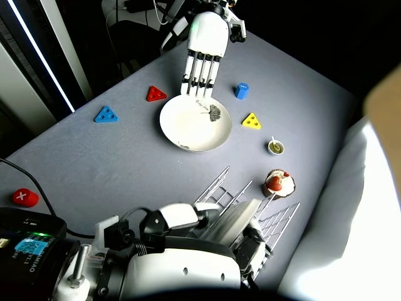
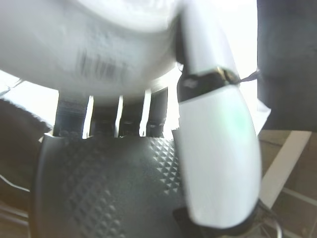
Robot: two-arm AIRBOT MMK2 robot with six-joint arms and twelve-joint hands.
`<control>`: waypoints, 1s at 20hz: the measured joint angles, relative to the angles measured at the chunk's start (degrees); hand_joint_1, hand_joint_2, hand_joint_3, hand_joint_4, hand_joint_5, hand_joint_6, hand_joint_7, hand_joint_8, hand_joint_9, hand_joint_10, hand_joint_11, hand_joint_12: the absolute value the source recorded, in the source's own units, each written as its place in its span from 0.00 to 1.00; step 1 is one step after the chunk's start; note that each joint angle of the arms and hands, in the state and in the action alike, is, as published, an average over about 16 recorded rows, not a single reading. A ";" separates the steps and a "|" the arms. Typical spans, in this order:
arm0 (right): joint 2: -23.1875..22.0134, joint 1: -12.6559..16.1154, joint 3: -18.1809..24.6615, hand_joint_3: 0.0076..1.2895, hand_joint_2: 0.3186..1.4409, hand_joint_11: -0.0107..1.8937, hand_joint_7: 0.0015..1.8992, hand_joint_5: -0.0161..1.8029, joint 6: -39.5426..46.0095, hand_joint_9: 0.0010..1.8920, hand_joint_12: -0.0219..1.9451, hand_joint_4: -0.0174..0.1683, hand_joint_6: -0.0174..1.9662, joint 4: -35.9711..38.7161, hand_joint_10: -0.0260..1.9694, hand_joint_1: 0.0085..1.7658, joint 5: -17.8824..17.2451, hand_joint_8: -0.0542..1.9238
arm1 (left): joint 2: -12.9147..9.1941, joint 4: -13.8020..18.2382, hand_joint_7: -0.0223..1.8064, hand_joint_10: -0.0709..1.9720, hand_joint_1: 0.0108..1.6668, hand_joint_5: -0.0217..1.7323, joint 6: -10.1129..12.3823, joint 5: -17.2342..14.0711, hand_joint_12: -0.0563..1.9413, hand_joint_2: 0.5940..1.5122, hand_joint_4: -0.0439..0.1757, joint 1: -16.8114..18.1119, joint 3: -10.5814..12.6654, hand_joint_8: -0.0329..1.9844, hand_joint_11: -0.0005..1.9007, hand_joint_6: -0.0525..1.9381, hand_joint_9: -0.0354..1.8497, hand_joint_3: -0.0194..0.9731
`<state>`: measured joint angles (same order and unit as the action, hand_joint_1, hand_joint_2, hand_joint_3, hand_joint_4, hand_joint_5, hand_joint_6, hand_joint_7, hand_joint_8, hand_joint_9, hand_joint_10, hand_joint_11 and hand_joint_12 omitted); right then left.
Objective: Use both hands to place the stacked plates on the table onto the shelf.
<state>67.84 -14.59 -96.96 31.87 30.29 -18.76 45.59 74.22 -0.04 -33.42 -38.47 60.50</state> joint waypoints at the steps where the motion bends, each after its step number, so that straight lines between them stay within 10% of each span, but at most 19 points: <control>1: 0.00 0.00 0.00 0.01 0.58 0.53 0.51 0.46 0.01 0.52 0.22 0.07 0.17 -0.05 0.11 0.70 -0.22 0.08 | 0.21 -0.16 0.08 0.04 0.10 0.06 0.00 0.25 0.03 0.37 0.19 -0.08 0.03 0.02 0.07 0.03 0.09 0.03; 13: -0.42 0.00 0.84 0.01 0.59 0.41 0.36 0.37 -4.04 0.38 0.03 0.08 0.02 -1.32 0.02 0.49 -4.30 0.04 | 1.88 -1.57 0.07 0.04 0.09 0.05 0.02 1.92 0.03 0.37 0.18 -0.72 0.25 0.02 0.06 0.03 0.09 0.03; 20: -1.67 0.54 3.52 0.01 0.61 0.34 0.30 0.33 -8.09 0.31 0.02 0.07 0.02 3.81 0.02 0.37 -14.43 0.04 | 2.40 -2.30 0.07 0.04 0.09 0.04 0.02 1.97 0.03 0.37 0.18 -2.16 0.36 0.02 0.06 0.02 0.08 0.03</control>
<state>66.17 -14.05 -93.44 23.79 34.10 -33.19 47.99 71.92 -0.02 -31.44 -40.63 60.86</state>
